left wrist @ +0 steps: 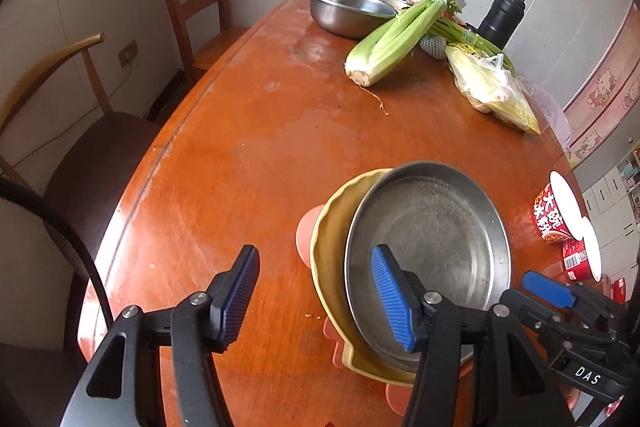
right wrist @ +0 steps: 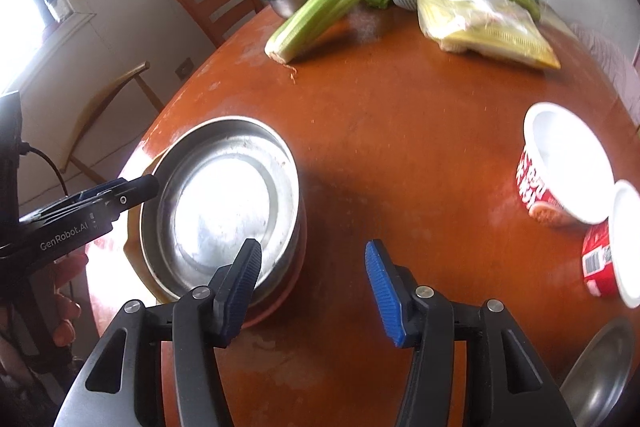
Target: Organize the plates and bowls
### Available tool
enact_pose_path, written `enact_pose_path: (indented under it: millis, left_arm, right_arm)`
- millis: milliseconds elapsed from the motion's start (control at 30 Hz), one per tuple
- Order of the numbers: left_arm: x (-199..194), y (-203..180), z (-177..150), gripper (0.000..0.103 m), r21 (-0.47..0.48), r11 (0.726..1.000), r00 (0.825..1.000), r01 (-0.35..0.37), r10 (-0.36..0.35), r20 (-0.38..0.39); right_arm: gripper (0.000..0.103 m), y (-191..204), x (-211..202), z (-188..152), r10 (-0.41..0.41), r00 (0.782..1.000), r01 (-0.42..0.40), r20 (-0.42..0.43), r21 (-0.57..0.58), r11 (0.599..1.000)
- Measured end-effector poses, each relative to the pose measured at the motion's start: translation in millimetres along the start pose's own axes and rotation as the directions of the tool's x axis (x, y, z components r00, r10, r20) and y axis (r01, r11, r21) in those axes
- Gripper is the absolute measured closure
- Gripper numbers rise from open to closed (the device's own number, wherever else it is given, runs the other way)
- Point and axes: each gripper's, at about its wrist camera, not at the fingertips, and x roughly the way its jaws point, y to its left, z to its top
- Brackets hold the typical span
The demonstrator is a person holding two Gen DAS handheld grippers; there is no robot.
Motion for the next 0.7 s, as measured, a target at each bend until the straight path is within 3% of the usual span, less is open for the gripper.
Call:
enact_pose_path:
  millis: [300, 700]
  left_arm:
    - [15, -14, -9, 0.045, 0.039, 0.999, 0.998, 0.037, -0.035, -0.043]
    - [24, -34, -13, 0.044, 0.07, 0.995, 0.995, 0.073, -0.068, -0.073]
  right_arm:
    - [0.047, 6, 14, -6, 0.062, 0.997, -0.061, -0.052, 0.015, 0.998]
    - [0.047, 15, 19, -8, 0.082, 0.994, -0.084, -0.077, -0.028, 0.996]
